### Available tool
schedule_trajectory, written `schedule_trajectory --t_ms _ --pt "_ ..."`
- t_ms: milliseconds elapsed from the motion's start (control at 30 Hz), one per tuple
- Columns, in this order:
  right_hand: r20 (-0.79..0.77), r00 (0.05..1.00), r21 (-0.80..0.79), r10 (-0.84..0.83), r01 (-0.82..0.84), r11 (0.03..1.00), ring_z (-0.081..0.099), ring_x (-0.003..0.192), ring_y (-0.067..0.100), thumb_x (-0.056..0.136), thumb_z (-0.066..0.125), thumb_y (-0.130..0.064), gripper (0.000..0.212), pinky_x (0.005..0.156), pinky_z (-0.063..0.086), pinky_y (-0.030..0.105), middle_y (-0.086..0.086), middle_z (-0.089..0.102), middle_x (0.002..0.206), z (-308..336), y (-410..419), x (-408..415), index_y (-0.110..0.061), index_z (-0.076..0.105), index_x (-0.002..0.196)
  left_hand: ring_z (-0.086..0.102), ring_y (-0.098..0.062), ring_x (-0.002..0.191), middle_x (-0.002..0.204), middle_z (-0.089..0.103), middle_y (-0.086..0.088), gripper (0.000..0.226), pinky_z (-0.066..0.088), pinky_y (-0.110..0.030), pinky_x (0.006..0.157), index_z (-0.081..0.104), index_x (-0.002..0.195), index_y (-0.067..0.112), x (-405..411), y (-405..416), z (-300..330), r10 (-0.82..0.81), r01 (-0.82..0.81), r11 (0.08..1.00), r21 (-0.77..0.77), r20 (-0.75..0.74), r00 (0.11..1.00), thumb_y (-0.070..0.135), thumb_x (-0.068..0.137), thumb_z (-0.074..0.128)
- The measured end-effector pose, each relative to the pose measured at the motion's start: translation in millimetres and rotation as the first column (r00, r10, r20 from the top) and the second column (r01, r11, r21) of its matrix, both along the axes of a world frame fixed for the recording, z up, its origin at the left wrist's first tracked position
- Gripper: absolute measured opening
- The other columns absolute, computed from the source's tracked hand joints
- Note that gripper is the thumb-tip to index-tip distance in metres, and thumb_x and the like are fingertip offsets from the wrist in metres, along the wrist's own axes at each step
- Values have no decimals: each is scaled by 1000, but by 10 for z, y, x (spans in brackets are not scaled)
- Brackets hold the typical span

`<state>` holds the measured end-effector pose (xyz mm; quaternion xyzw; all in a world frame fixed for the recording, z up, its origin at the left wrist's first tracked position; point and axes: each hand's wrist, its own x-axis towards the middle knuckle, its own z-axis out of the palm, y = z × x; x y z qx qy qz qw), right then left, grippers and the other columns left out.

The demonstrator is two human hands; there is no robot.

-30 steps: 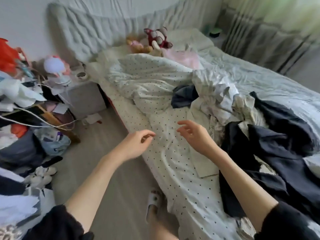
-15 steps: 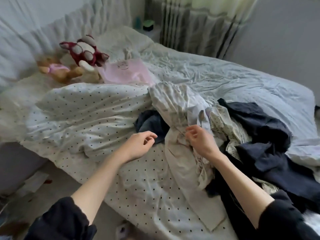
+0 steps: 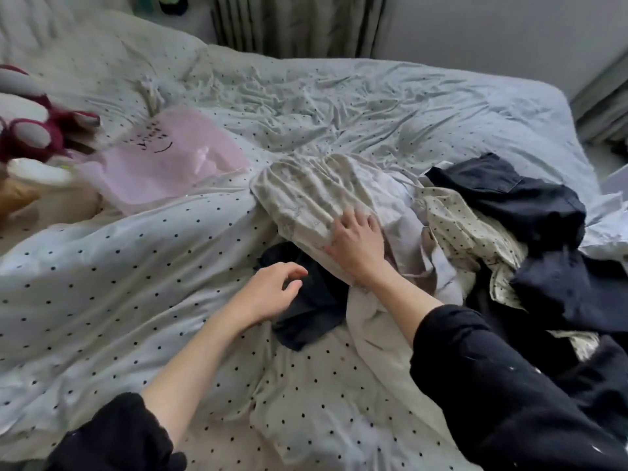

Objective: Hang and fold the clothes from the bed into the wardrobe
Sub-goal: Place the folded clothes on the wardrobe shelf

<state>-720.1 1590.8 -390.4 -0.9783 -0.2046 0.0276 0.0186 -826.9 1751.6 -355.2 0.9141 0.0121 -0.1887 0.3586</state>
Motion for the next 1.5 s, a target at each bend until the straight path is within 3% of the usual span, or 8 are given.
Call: schedule_trajectory --t_ms 167,467,567,800,967,1200,1333,1500 --pt "28 1000 210 -13 7 978 60 68 23 63 72 -16 17 75 36 28 -3 60 56 -59 -24 -128 -14 62 49 50 -15 120 129 56 -2 34 34 -19 93 55 128 16 145 201 -161 27 -27 1000 -4 8 1000 14 95 47" --pt "-274 956 597 109 80 799 68 84 9 80 70 -23 14 75 53 26 -4 74 90 453 -693 -1020 -13 77 85 -1 -26 146 159 9 -2 69 6 -47 117 32 144 30 349 -43 -181 -358 284 844 455 85 930 1 84 48" --pt "-404 914 403 34 144 904 67 78 20 86 67 -26 16 72 51 33 5 73 83 649 -1041 -1065 -14 77 88 48 -22 123 119 63 -1 34 25 -37 107 63 112 22 221 -250 -187 -318 205 865 458 184 930 7 85 50" --pt "-494 843 -111 -213 181 977 63 97 24 91 54 -25 21 81 49 33 0 71 101 596 -1562 -1308 -18 73 97 59 -14 108 117 66 5 25 47 -34 93 66 115 26 -314 -700 -186 -490 490 867 90 -27 871 24 94 54" --pt "-480 859 49 -180 231 972 56 118 18 95 51 -28 31 96 44 32 -4 62 127 559 -1302 -1279 -24 62 123 40 -24 131 143 42 -8 46 26 -35 113 45 138 12 53 -242 -390 -43 34 998 45 205 978 7 92 51" --pt "-457 879 257 -138 280 925 59 110 14 95 51 -25 34 95 45 30 -3 63 123 502 -665 -1093 -21 56 129 50 -31 121 131 54 -15 55 40 -33 92 40 138 8 418 85 -582 196 -184 980 75 -220 956 28 90 59" --pt "-546 813 401 -202 465 789 62 92 9 94 54 -26 26 85 47 23 -2 69 105 527 -476 -1137 -18 65 116 56 -28 77 74 59 -8 14 30 -32 60 52 75 12 127 -147 -382 140 -140 990 10 -25 990 18 87 56" --pt "-858 480 434 -182 868 243 64 76 16 96 51 -32 28 70 54 30 5 68 85 524 -332 -1208 -10 68 94 53 -23 95 96 57 -8 14 46 -34 81 60 93 4 -204 -348 -195 -246 243 969 43 237 940 15 91 52"
